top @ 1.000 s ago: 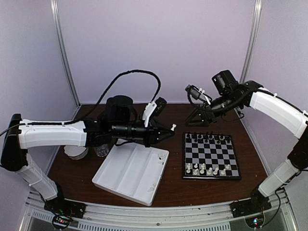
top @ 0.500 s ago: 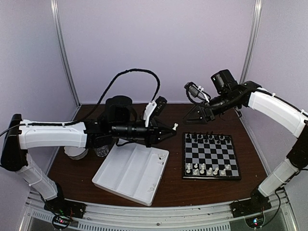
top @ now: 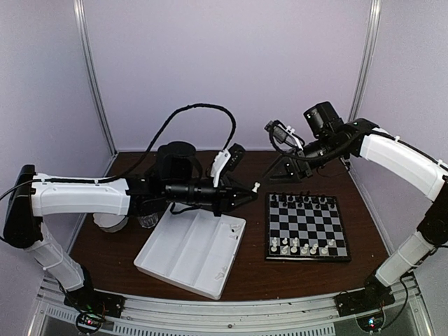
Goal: Set up the chess pieces on the board
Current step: Pass from the left arm to the right
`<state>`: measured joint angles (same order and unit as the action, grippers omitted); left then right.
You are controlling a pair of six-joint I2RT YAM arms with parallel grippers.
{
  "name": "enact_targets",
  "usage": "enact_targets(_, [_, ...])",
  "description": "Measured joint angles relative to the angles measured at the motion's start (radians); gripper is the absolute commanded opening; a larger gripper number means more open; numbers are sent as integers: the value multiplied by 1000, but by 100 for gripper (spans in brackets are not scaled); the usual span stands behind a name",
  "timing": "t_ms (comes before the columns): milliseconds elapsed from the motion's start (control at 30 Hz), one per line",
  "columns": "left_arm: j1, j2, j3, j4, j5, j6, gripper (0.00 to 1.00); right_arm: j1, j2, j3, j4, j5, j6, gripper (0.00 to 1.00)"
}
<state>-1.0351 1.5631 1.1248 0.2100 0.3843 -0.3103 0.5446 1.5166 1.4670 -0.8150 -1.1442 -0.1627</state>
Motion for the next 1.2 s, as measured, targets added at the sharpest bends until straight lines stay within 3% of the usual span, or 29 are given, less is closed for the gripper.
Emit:
enact_targets(533, [0, 16, 15, -1, 2, 0, 12, 68, 11, 2, -34, 0, -45, 46])
enact_targets(1000, [-4, 25, 16, 0, 21, 0, 13, 80, 13, 2, -47, 10, -59, 18])
enact_targets(1200, [-5, 28, 20, -4, 16, -2, 32, 80, 13, 3, -47, 48, -65, 9])
